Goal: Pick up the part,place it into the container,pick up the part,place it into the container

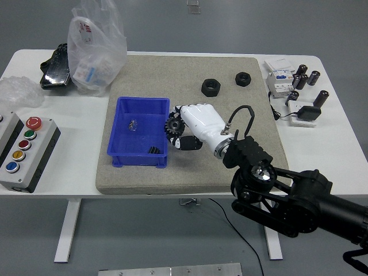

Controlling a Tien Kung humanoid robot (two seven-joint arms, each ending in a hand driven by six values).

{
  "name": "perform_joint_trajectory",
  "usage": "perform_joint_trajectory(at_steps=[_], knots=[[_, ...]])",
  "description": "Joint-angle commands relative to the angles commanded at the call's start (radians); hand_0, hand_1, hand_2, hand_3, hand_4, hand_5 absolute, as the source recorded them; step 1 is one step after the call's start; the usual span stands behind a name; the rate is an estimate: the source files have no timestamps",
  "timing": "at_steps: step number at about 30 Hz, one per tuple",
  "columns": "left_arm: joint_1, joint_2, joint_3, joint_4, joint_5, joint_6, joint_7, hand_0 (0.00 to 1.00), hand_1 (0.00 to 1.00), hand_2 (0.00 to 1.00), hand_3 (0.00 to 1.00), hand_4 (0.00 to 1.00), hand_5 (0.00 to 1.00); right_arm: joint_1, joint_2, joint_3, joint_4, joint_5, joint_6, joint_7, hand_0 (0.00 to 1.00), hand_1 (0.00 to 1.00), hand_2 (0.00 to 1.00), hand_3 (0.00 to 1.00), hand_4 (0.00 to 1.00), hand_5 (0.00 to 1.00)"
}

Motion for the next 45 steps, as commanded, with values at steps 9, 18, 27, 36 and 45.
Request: perform_joint_trajectory(at_steps=[9,18,27,36,45], knots=[[-0.002,0.000,0.001,0.000,0.002,0.001,0.005,0.675,0.649,0.649,0.629,0.781,0.390,0.095,0.052,-0.131,-0.034,-0.003,-0.039,0.032,0.373,0.521,0.451,0.571,0.531,0.002],[-0.002,-0.001,0.000,0.000,0.003,0.001,0.005,0.674,0.648,0.649,0.629,0.782,0.391,0.097,0.066,-0.137,-0.089,-0.001,-0.046,0.037,0.444,0.624,0.638,0.662,0.465,0.066],[-0.005,0.001,0.003,0.000,0.006,0.000,0.004,0.674,0.648,0.650,0.629,0.782,0.393,0.078,0.064,-0.124,-0.130,0.058,-0.036,0.036,0.605,0.750,0.793,0.782,0.662,0.262],[-0.005,0.002,0.004,0.000,0.006,0.001,0.004,0.674,0.648,0.649,0.629,0.783,0.393,0.055,0.051,-0.062,-0.112,0.071,-0.042,0.044,0.618,0.761,0.807,0.823,0.762,0.298],[-0.007,0.003,0.002,0.000,0.009,0.000,0.002,0.674,0.648,0.649,0.628,0.783,0.391,-0.028,0.015,0.072,-0.079,0.141,-0.088,0.080,0.613,0.751,0.793,0.811,0.793,0.327]])
